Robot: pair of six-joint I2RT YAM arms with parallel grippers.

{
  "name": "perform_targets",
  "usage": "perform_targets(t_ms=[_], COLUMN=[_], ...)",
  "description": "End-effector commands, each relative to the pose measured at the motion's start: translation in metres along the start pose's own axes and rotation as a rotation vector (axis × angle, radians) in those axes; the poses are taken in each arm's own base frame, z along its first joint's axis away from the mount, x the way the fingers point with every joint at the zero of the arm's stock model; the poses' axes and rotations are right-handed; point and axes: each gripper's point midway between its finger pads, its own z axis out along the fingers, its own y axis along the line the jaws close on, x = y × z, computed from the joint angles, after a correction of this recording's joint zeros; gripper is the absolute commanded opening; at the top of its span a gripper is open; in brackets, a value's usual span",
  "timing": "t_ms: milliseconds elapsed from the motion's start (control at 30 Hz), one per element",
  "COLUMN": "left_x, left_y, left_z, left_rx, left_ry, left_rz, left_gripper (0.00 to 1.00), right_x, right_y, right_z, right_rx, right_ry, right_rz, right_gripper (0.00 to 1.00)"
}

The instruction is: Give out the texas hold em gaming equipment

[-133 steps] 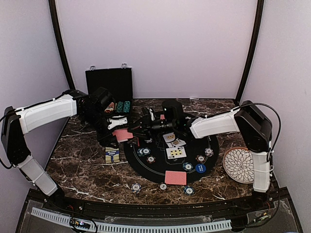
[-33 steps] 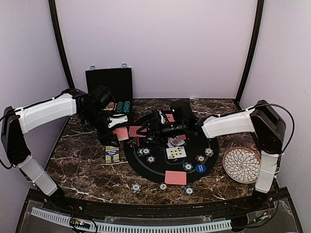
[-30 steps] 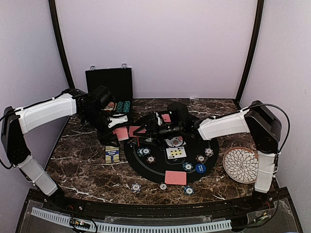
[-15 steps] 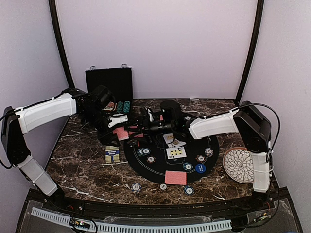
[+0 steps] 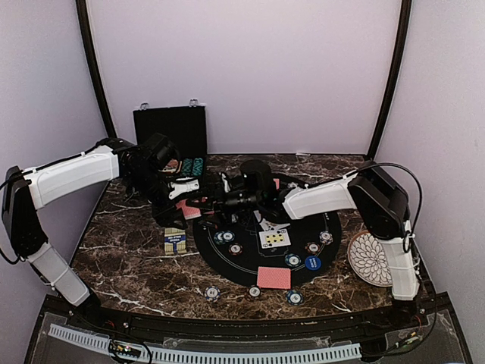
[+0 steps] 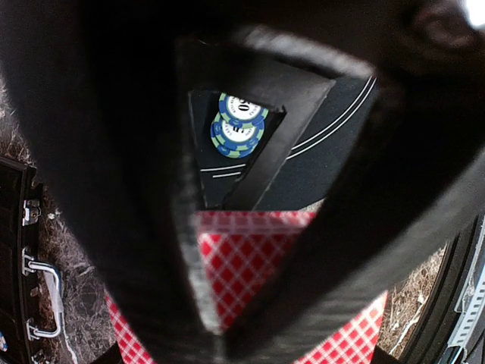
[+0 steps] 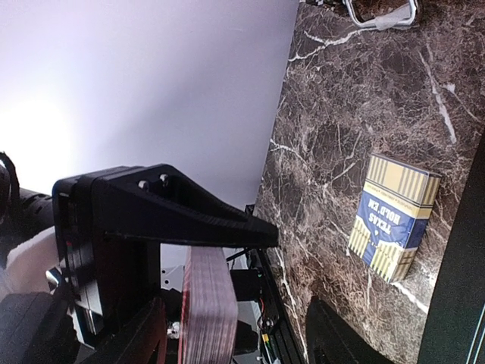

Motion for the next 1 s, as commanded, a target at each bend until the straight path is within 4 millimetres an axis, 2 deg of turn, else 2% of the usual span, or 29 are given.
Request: perform_targets(t_ms=[0,167,500,767,967], left_x=[-0.011,-0.01,-0.008,-0.008,-0.007], left_y=[-0.001,0.0,0.0,0.0,0.001], left_z=[-0.016,-0.017,-0.017,-0.015,-0.013], left_rx=[-0.012,-0.019,-0.026,-0.024,-0.023], left_ry=[-0.047,-0.045,-0.04,-0.036,-0.032], left_rz=[0.007,0.013,0.017,0.015,0.013], left_gripper=[0.0,0.0,0.0,0.0,0.0], right_x=[-0.004,0.001,0.005,0.001,0.002], right_y=[0.009,-0.001,-0.01,0.0,0.016], right_z=[0.01,0.007,-0.018,-0.035,-0.038], right_rx=[-0.041,-0.024,-0.002,-0.001,-0.031], right_ry=[0.0,0.02,0.017,0.0,0.001], right_rz=[-0.013,0.005,0.011,-0.018,-0.037], right_gripper=[0.6,0.55,0.48,0.44,0.41])
